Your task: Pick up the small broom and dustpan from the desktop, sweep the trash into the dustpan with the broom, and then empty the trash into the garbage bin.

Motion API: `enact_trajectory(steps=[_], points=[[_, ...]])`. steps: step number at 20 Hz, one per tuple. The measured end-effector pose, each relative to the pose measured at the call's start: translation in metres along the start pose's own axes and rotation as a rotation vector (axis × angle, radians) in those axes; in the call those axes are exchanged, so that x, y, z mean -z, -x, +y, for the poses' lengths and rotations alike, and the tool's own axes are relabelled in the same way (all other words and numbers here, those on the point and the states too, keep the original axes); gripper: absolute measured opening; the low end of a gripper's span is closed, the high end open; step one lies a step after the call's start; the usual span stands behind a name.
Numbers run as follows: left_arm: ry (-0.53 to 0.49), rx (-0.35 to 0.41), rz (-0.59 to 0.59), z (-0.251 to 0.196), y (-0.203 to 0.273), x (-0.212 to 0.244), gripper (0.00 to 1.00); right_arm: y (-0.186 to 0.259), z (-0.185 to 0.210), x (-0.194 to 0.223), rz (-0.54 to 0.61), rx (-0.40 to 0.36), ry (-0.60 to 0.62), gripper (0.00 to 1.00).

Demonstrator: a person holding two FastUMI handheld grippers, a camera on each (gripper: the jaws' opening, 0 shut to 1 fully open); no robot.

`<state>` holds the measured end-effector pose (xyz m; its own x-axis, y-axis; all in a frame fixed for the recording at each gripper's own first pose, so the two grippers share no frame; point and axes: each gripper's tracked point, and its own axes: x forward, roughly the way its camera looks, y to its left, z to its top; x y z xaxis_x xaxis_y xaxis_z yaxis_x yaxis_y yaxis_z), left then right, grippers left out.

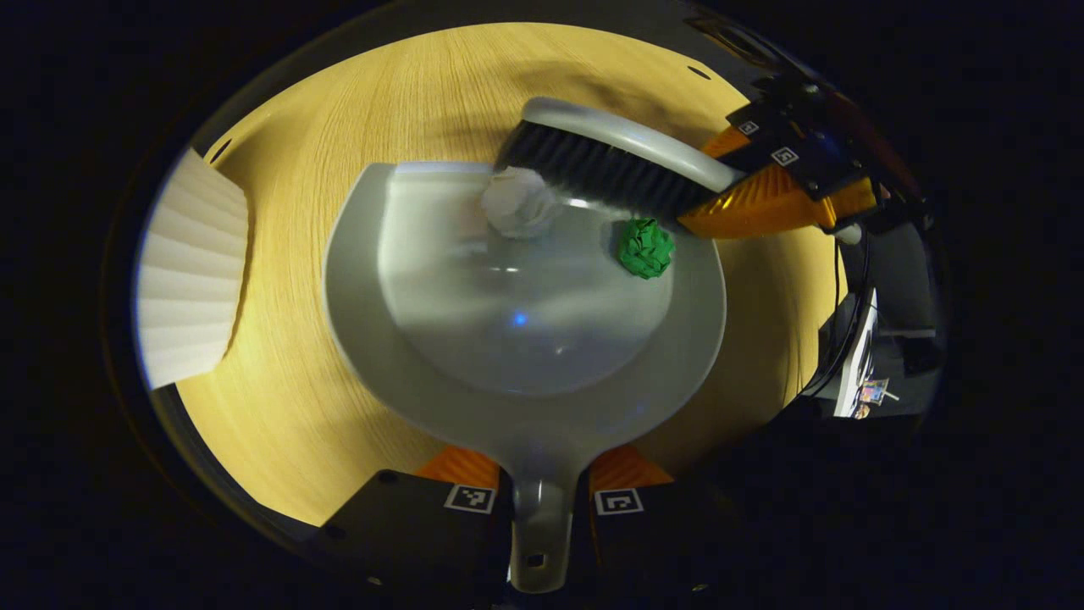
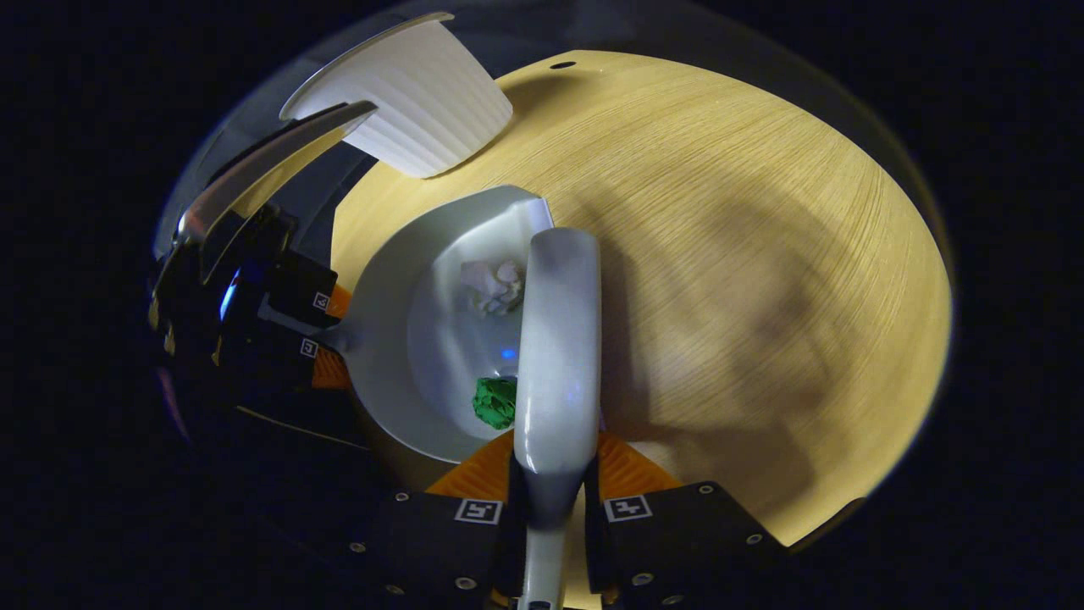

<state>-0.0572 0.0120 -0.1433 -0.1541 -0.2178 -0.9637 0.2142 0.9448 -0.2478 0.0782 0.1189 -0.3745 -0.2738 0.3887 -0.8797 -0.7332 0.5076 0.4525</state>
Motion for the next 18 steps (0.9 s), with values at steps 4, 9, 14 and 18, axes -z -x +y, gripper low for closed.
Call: enact_trajectory(steps=[4, 9, 14, 18], points=[[0.043, 0.027, -0.041, 0.000, 0.004, -0.003, 0.28, 0.012, -0.027, -0.020, -0.115, 0.074, -0.164, 0.29], [0.046, 0.019, -0.100, 0.000, 0.008, -0.004, 0.28, 0.017, -0.071, -0.014, -0.207, 0.240, -0.378, 0.29], [0.035, -0.027, -0.153, -0.001, 0.011, -0.005, 0.28, -0.014, -0.064, 0.008, -0.281, 0.311, -0.581, 0.29], [0.025, -0.045, -0.208, -0.003, 0.033, -0.010, 0.28, -0.053, -0.051, 0.022, -0.268, 0.339, -0.660, 0.29]])
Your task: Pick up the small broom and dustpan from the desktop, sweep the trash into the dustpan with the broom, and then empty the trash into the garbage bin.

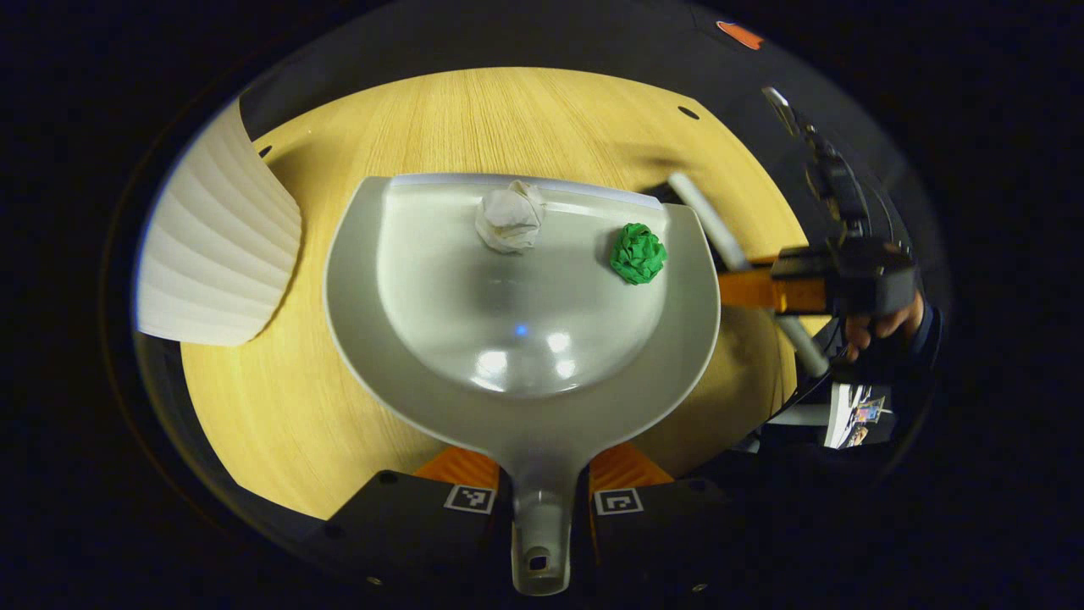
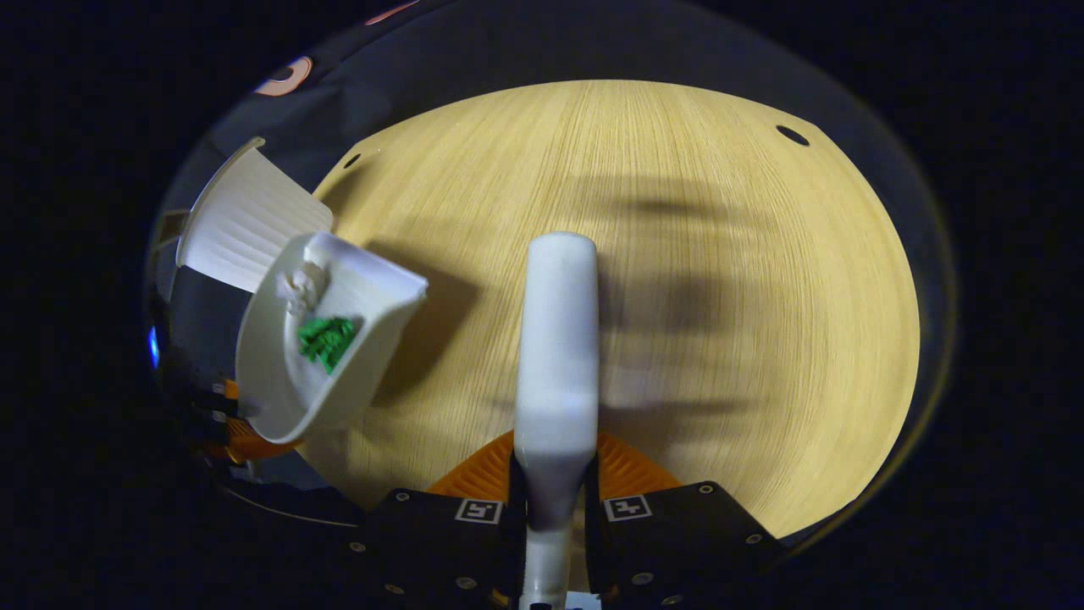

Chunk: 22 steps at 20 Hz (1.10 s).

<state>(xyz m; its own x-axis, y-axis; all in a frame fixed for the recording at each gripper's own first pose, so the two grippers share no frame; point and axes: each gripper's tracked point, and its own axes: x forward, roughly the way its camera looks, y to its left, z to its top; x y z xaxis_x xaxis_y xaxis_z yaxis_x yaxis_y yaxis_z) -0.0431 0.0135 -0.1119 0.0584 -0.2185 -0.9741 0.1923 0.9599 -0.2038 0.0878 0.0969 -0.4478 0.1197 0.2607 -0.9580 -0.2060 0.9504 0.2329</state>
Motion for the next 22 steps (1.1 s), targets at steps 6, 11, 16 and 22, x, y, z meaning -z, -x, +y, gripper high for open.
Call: enact_trajectory(steps=[6, 11, 16, 22], points=[[0.016, -0.014, -0.090, -0.003, 0.022, -0.003, 0.28, -0.034, 0.013, -0.004, 0.001, 0.099, -0.018, 0.29], [0.033, -0.002, -0.134, -0.002, 0.042, -0.004, 0.28, -0.049, 0.024, -0.016, 0.007, 0.132, 0.008, 0.29], [0.009, -0.024, -0.208, 0.003, 0.082, -0.017, 0.28, -0.051, 0.021, -0.016, 0.000, 0.136, 0.053, 0.46], [0.173, -0.078, -0.288, 0.073, 0.157, -0.043, 0.28, -0.051, 0.028, -0.012, 0.012, 0.109, 0.041, 0.41]])
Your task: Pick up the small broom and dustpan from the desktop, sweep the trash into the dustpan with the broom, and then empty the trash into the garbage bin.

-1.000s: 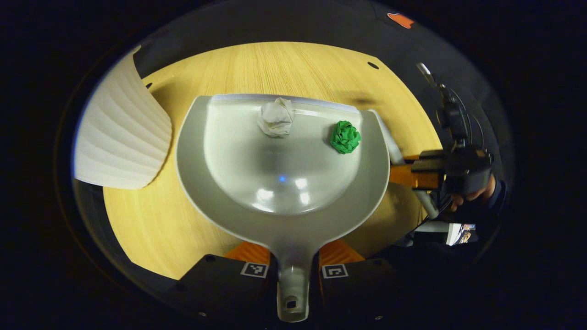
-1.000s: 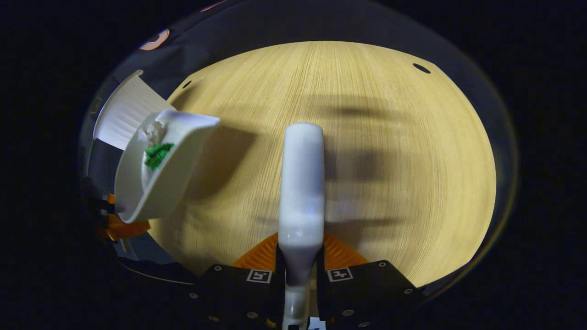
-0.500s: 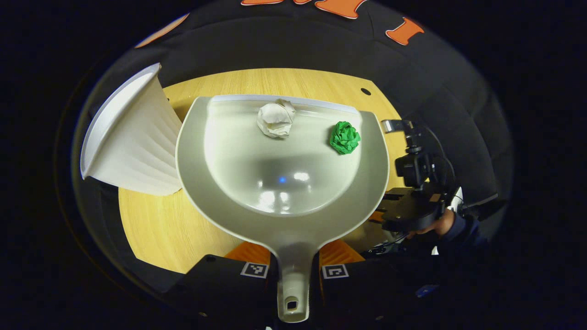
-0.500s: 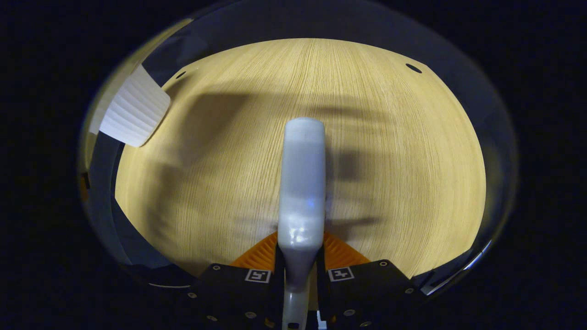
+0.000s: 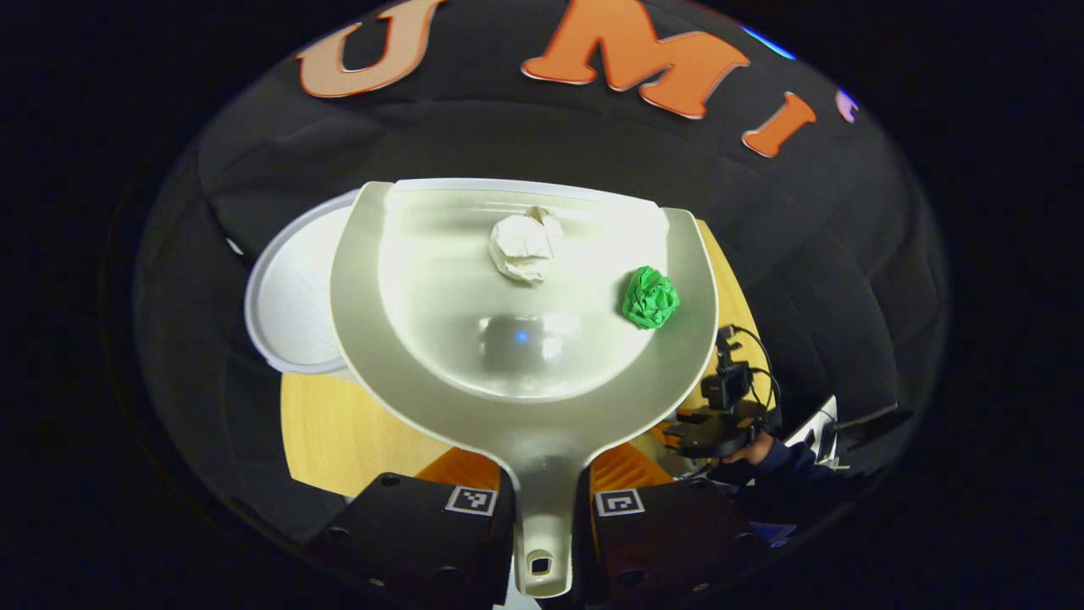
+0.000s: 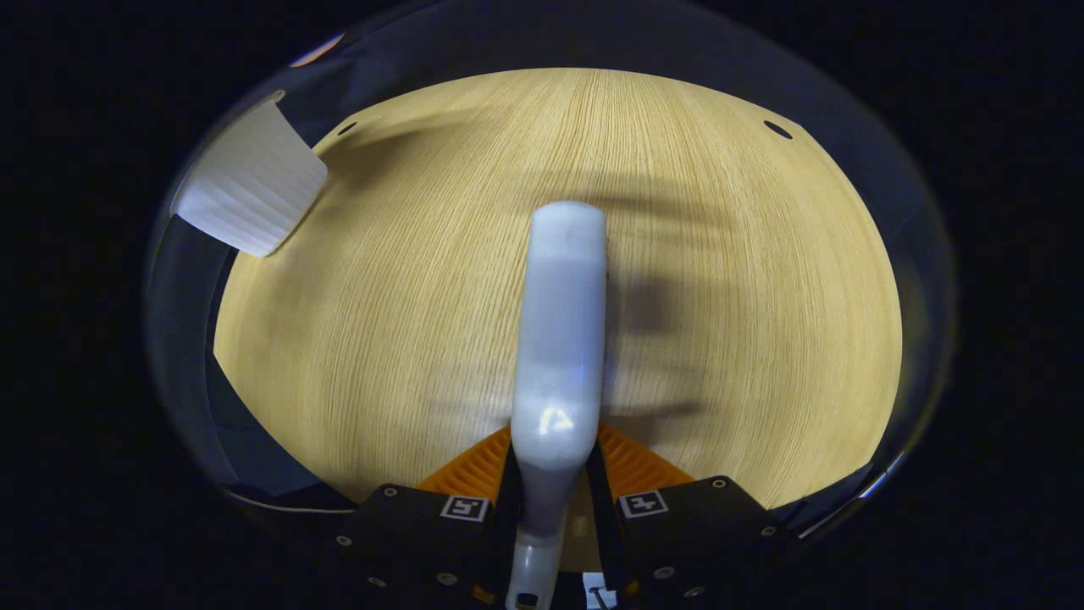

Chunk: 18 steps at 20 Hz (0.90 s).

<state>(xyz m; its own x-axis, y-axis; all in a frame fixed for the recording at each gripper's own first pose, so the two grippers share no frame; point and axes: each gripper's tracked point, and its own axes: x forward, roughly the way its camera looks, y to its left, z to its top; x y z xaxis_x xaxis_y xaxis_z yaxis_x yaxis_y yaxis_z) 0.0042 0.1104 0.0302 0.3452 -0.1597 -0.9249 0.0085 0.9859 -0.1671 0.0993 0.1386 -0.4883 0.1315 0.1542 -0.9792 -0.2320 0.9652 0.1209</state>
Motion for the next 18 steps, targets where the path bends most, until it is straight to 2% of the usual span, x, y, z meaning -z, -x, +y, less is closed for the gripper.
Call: enact_trajectory(steps=[1, 2, 3, 7, 8, 9, 12, 18], points=[[0.027, -0.029, -0.010, 0.015, 0.002, -0.002, 0.28, -0.001, 0.001, -0.001, 0.001, -0.004, 0.000, 0.52], [0.054, -0.057, -0.010, 0.032, 0.004, -0.004, 0.28, 0.000, 0.001, -0.002, -0.001, -0.007, -0.002, 0.47], [0.077, -0.087, -0.013, 0.051, 0.005, -0.005, 0.28, 0.000, 0.002, -0.004, -0.003, -0.008, -0.005, 0.49], [0.079, -0.280, 0.019, 0.134, 0.006, -0.001, 0.28, 0.004, 0.000, -0.015, -0.023, -0.006, -0.012, 0.65], [0.070, -0.316, 0.029, 0.148, 0.004, 0.000, 0.28, 0.004, -0.001, -0.017, -0.027, -0.006, -0.015, 0.73], [0.052, -0.360, 0.043, 0.154, 0.005, -0.002, 0.28, 0.005, -0.002, -0.021, -0.033, -0.006, -0.022, 0.76], [-0.087, -0.520, 0.087, 0.164, 0.005, -0.003, 0.28, 0.011, -0.004, -0.024, -0.041, -0.009, -0.041, 0.88], [-0.411, -0.771, 0.175, 0.170, 0.020, -0.014, 0.28, 0.020, -0.007, -0.028, -0.066, -0.032, -0.066, 0.95]])
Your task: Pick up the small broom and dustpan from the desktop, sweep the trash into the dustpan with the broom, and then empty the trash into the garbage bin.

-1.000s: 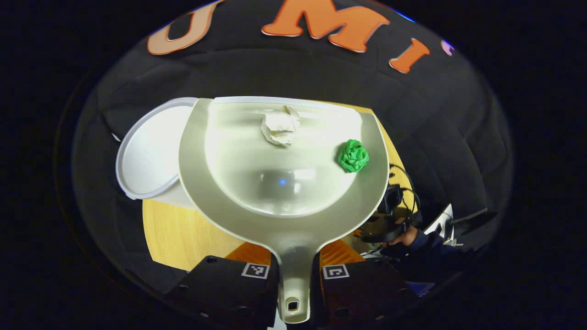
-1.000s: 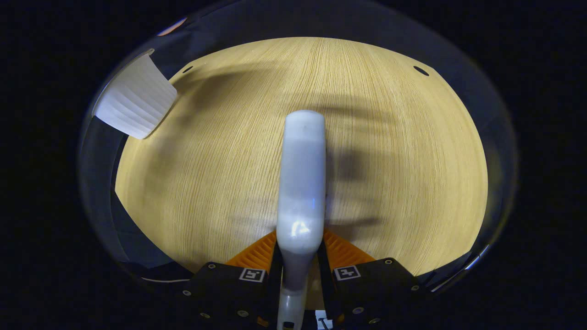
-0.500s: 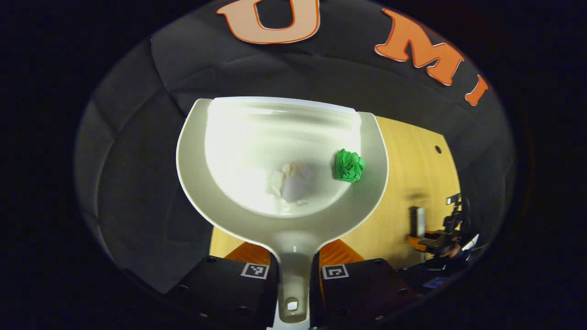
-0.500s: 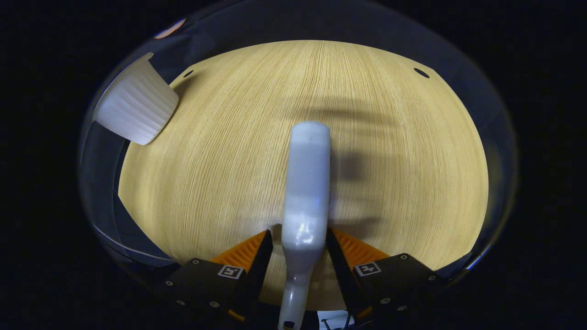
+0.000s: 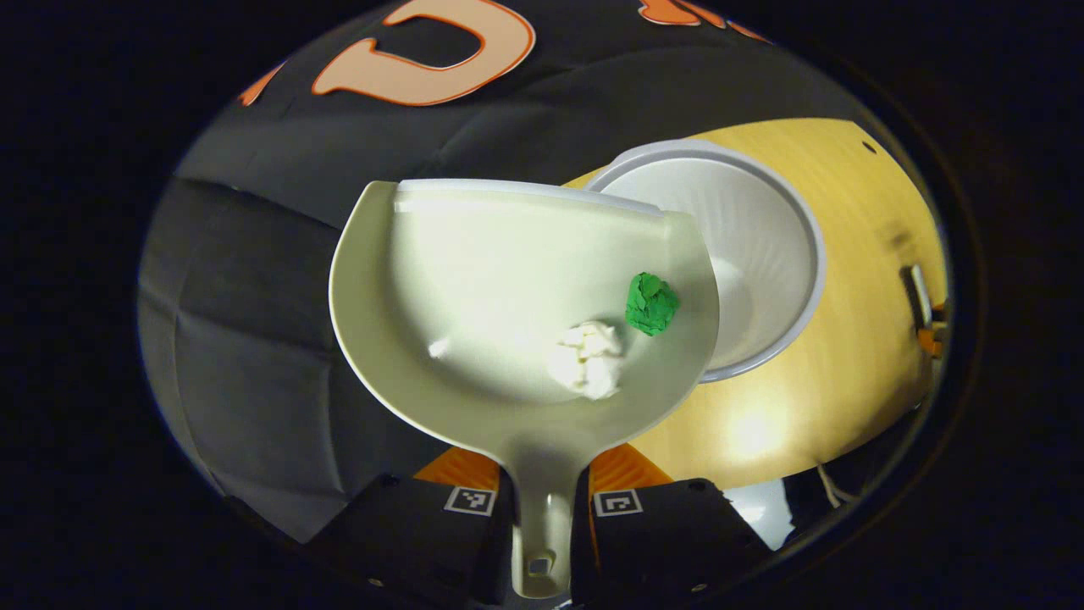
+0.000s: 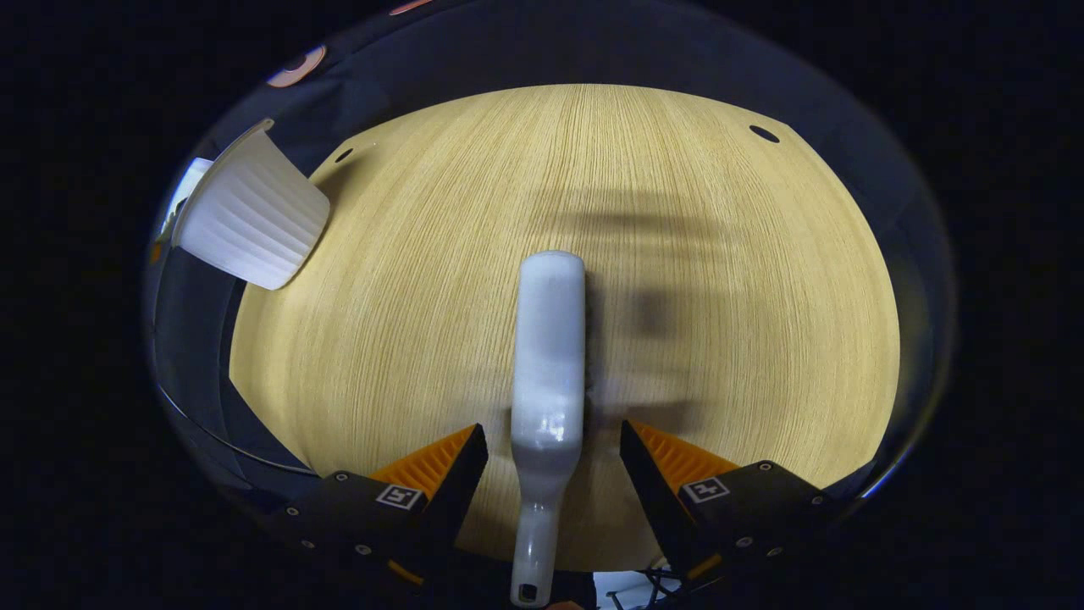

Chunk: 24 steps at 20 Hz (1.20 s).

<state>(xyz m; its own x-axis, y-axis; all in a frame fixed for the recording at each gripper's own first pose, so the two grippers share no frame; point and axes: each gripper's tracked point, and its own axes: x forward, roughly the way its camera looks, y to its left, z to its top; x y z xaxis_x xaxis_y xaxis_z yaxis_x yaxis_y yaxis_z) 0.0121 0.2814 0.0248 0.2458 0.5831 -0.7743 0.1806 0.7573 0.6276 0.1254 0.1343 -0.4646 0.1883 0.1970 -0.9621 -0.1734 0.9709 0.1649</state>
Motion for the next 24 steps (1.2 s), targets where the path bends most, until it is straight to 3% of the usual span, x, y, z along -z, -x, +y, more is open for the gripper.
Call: enact_trajectory(steps=[3, 7, 9, 12, 14, 16, 21, 24], points=[[-0.151, -0.103, 0.003, 0.011, 0.005, -0.007, 0.28, 0.005, -0.005, -0.006, -0.028, -0.001, -0.008, 0.95], [-0.438, -0.371, -0.028, 0.039, 0.014, -0.025, 0.28, 0.012, -0.009, -0.013, -0.061, 0.000, -0.007, 0.95], [-0.565, -0.439, -0.037, 0.041, 0.014, -0.036, 0.28, 0.015, -0.008, -0.015, -0.069, -0.003, -0.010, 0.95], [-0.662, -0.554, -0.029, 0.040, 0.010, -0.041, 0.27, 0.019, -0.009, -0.013, -0.079, -0.011, -0.001, 0.95], [-0.669, -0.590, -0.029, 0.045, 0.016, -0.040, 0.27, 0.020, -0.012, -0.011, -0.094, -0.003, 0.017, 0.95], [-0.561, -0.508, -0.065, 0.038, 0.005, -0.038, 0.28, 0.023, -0.013, -0.013, -0.116, -0.005, 0.017, 0.95], [0.018, -0.124, -0.191, -0.038, -0.008, -0.041, 0.27, 0.033, -0.017, -0.024, -0.166, -0.022, -0.039, 0.95], [0.195, 0.073, -0.335, -0.092, 0.010, -0.072, 0.28, 0.044, -0.018, -0.032, -0.224, -0.024, -0.073, 0.95]])
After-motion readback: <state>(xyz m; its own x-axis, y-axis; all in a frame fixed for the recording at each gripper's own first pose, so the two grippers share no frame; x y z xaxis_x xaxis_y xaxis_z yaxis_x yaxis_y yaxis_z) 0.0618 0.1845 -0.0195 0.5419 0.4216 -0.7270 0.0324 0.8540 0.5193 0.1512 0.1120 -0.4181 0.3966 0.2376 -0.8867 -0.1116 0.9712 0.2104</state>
